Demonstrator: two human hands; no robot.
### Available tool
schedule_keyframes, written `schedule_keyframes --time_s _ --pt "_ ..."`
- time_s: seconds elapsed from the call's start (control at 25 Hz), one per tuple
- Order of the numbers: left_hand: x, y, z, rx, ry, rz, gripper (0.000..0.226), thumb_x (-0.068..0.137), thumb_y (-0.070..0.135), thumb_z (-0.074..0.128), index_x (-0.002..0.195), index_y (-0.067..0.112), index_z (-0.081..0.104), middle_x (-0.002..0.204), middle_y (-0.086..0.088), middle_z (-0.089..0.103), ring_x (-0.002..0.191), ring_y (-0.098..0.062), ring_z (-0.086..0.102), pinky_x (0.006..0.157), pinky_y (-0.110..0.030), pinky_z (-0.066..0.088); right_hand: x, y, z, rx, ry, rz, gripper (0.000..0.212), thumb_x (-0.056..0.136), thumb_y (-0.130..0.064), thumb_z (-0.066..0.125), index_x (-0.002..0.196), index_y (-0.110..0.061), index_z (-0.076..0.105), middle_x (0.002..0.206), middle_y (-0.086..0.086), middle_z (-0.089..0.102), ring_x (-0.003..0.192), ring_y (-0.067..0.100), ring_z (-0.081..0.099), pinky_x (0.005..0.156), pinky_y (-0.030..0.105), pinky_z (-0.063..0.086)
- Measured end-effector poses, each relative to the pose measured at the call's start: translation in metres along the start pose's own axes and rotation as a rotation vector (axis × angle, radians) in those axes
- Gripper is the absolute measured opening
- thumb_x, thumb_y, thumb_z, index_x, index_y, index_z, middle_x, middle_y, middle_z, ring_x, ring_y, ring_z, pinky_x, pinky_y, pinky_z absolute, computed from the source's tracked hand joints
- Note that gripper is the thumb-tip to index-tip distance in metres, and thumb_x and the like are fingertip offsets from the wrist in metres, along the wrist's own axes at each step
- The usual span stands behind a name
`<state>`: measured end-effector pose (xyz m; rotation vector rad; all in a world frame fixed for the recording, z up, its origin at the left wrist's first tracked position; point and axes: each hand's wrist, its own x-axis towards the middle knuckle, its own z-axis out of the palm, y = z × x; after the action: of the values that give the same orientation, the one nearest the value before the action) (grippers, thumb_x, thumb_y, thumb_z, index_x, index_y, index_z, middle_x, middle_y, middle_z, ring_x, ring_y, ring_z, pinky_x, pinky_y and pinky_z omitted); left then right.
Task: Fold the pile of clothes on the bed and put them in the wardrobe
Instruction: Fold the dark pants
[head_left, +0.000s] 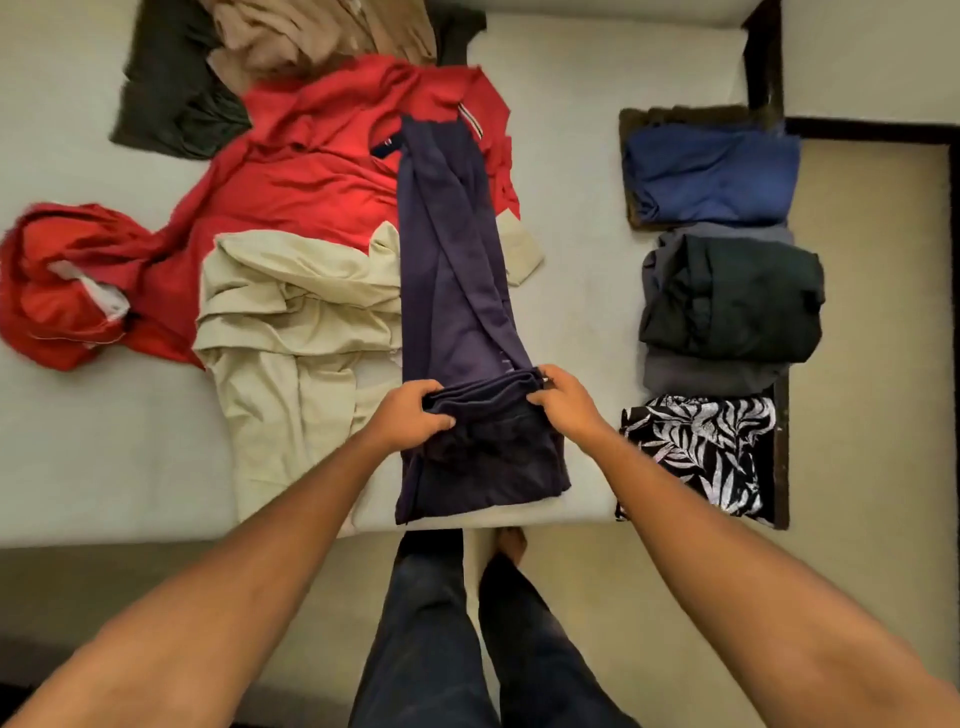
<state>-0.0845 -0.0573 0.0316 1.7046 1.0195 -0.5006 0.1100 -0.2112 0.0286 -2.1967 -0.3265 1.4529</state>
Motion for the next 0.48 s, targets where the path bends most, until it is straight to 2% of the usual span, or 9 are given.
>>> schedule_keyframes --time_s 0.08,0.16,0.28,0.36,0.48 --pt "0.036 -0.017 -0.004 0.028 -0.024 -0.005 0.029 0.084 0.022 0.078 0.111 0.021 0.068 0.108 0.0 0.071 0.102 -0.02 0.066 0.088 -0.032 0.051 0.041 -0.005 0.007 -0.079 -0.036 0.062 0.025 0.09 -0.006 0.059 0.109 -0.021 0.067 0.11 0.001 0.07 0.109 0.027 0.065 0.1 0.043 0.05" --pt "0.069 -0.025 -0.015 0.045 0.027 0.065 0.031 0.086 0.026 0.075 0.116 0.022 0.067 0.112 0.002 0.07 0.105 -0.017 0.064 0.094 -0.034 0.051 0.074 -0.013 0.009 -0.123 -0.039 0.105 0.025 0.088 -0.009 0.059 0.109 -0.019 0.069 0.113 0.001 0.071 0.109 0.025 0.065 0.101 0.042 0.05" --pt "0.112 -0.02 -0.046 0.007 0.109 0.126 0.022 0.09 0.023 0.071 0.111 0.02 0.07 0.097 0.004 0.071 0.09 -0.014 0.066 0.091 -0.035 0.054 0.11 -0.043 0.007 -0.24 0.092 0.058 0.037 0.087 -0.019 0.065 0.123 -0.024 0.066 0.12 0.0 0.067 0.108 0.022 0.064 0.099 0.039 0.051" --pt "0.143 -0.011 -0.066 -0.022 0.165 0.148 0.023 0.091 0.013 0.067 0.114 0.016 0.069 0.092 0.003 0.069 0.078 -0.012 0.062 0.088 -0.036 0.054 0.135 -0.075 0.012 -0.282 0.25 -0.148 0.038 0.086 -0.024 0.069 0.124 -0.027 0.065 0.117 -0.003 0.065 0.101 0.018 0.064 0.093 0.037 0.052" --pt "0.193 0.008 -0.087 -0.037 0.306 0.179 0.041 0.087 0.005 0.067 0.126 0.015 0.063 0.097 0.0 0.067 0.075 -0.016 0.061 0.087 -0.038 0.055 0.185 -0.123 0.034 -0.285 0.387 -0.566 0.053 0.077 -0.028 0.079 0.127 -0.021 0.064 0.117 0.003 0.062 0.102 0.024 0.063 0.089 0.038 0.053"
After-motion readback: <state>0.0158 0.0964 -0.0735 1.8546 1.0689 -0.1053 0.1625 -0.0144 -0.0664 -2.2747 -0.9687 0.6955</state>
